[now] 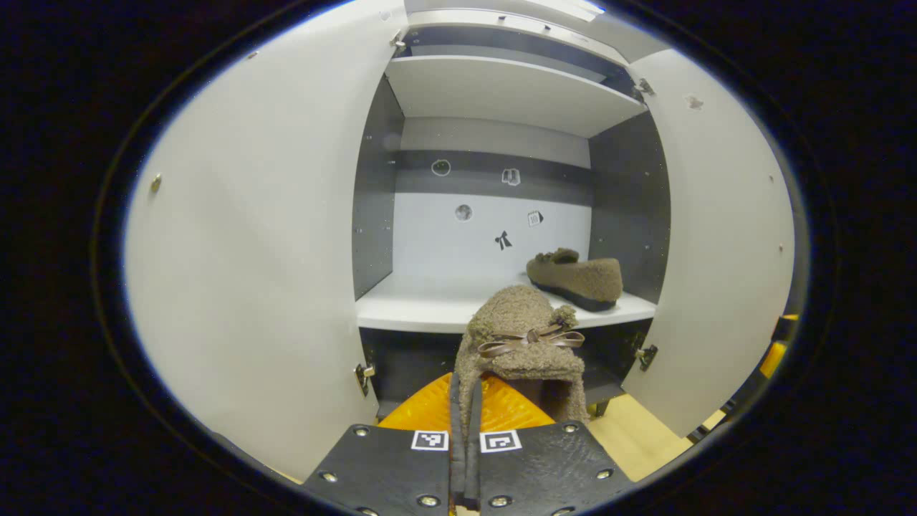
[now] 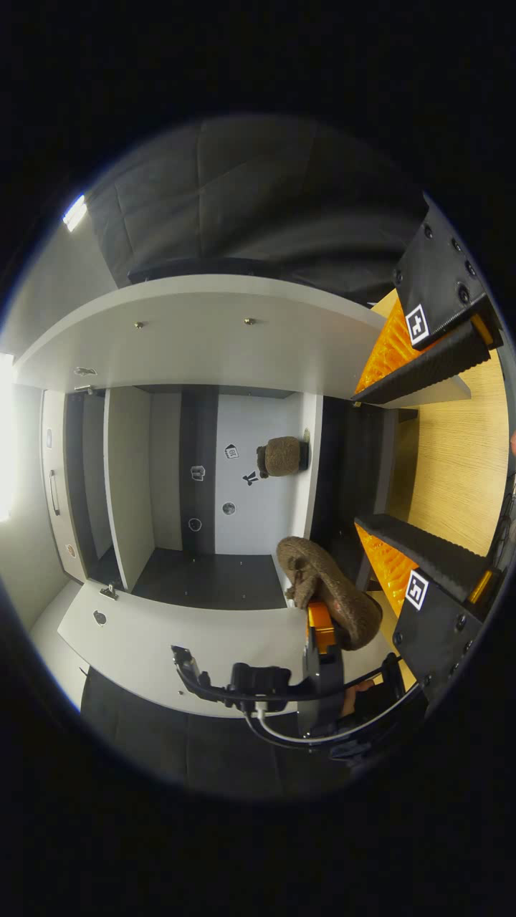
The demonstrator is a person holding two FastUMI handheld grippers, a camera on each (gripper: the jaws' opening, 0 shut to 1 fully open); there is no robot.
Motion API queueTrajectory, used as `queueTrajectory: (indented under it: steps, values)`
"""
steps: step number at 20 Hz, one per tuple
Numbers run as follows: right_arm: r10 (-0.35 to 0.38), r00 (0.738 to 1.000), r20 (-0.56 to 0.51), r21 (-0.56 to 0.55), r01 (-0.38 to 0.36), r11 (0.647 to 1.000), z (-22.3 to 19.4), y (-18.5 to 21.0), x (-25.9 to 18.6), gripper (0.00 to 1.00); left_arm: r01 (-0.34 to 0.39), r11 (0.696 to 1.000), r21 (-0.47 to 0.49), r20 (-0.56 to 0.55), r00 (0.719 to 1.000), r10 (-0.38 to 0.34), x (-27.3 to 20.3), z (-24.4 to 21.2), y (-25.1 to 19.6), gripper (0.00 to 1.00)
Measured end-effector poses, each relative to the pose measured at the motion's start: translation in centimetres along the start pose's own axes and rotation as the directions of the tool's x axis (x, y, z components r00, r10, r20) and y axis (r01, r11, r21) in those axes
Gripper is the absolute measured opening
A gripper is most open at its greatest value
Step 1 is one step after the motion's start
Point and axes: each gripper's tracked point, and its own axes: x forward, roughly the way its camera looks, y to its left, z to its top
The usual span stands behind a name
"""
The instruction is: Grab one shoe with the right hand and put it into the shoe cabinet, grab the other shoe with the left hand and put it into the shoe cabinet; then close the right door with the right hand and the left door with the left hand.
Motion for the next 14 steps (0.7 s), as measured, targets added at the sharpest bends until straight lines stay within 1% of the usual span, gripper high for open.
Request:
queueTrajectory:
  steps: [4, 7, 8, 9, 10, 12, 13, 14]
  values:
    - [-0.033, 0.999, -0.016, 0.008, 0.033, 0.999, -0.8, -1.8, -0.1, 0.98, -0.009, 1.0, 0.006, 0.055, 0.998, 0.008, 0.2, 0.4, -0.1, 0.01]
    - [-0.076, 0.997, -0.026, 0.028, 0.076, 0.997, -1.3, -2.7, -0.3, 0.97, -0.005, 1.0, -0.024, 0.087, 0.996, 0.007, 0.1, 1.4, 0.2, 0.01]
    - [-0.086, 0.996, -0.027, 0.036, 0.087, 0.996, -1.3, -3.0, -0.3, 0.98, -0.004, 0.999, -0.033, 0.093, 0.996, 0.007, 0.1, 2.2, 0.2, 0.07]
    - [-0.099, 0.995, -0.026, 0.038, 0.1, 0.994, -1.5, -3.2, -0.5, 0.98, -0.007, 0.999, -0.038, 0.1, 0.995, 0.01, 0.2, 2.8, 0.4, 0.07]
    - [-0.114, 0.993, -0.024, 0.036, 0.115, 0.993, -1.5, -3.6, -0.7, 0.98, -0.009, 0.999, -0.037, 0.103, 0.995, 0.013, 0.6, 3.2, 0.7, 0.01]
    - [-0.143, 0.99, -0.021, 0.025, 0.143, 0.989, -1.5, -4.1, -0.8, 0.98, -0.017, 0.999, -0.03, 0.106, 0.994, 0.02, 1.7, 3.5, 0.6, 0.01]
    - [-0.155, 0.988, -0.021, 0.023, 0.156, 0.988, -1.7, -4.3, -0.9, 0.98, -0.019, 0.999, -0.031, 0.106, 0.994, 0.022, 2.3, 3.5, 0.6, 0.07]
    - [-0.167, 0.986, -0.02, 0.022, 0.167, 0.986, -1.7, -4.6, -1.0, 0.98, -0.021, 0.999, -0.035, 0.101, 0.995, 0.025, 3.1, 3.6, 0.7, 0.07]
